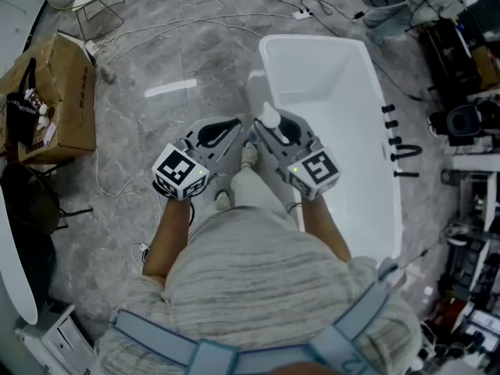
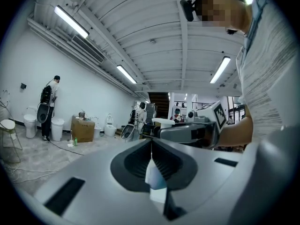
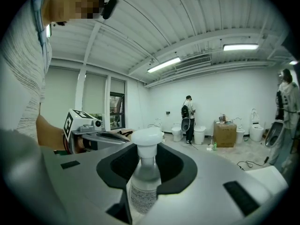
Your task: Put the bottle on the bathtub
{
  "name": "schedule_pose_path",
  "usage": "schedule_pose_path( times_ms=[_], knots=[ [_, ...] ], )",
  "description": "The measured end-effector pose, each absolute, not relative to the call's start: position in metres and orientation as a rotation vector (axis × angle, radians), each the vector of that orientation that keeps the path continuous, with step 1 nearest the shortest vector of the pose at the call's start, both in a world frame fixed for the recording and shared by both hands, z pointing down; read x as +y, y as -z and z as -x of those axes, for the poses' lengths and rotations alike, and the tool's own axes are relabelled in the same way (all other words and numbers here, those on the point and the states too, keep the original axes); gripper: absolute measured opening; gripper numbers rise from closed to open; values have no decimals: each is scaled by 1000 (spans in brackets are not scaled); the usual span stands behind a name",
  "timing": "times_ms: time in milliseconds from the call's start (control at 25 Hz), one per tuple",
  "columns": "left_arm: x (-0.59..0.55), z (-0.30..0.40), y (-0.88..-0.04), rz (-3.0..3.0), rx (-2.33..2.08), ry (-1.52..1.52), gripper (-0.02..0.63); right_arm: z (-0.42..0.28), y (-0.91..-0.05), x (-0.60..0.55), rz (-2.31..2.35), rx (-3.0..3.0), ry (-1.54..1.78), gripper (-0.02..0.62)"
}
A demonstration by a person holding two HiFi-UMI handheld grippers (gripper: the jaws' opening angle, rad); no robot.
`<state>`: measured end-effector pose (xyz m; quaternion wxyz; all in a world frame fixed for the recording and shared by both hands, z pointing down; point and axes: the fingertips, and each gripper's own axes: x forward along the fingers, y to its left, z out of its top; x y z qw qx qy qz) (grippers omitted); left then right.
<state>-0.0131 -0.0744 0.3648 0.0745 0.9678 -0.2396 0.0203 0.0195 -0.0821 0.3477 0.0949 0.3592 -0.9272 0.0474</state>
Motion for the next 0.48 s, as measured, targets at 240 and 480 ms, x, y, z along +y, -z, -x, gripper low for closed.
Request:
schedule_pose_path(
  times_ms=[240,480],
  knots=[
    [-141,6,-376,-2879,-714,-91,3,-25,-358,-153,-1038,-2761,-158,114],
    [-225,-17,-390,-2859,-705,-120,3,-45,-377,-236,-1030,-2748,-213,114]
  ],
)
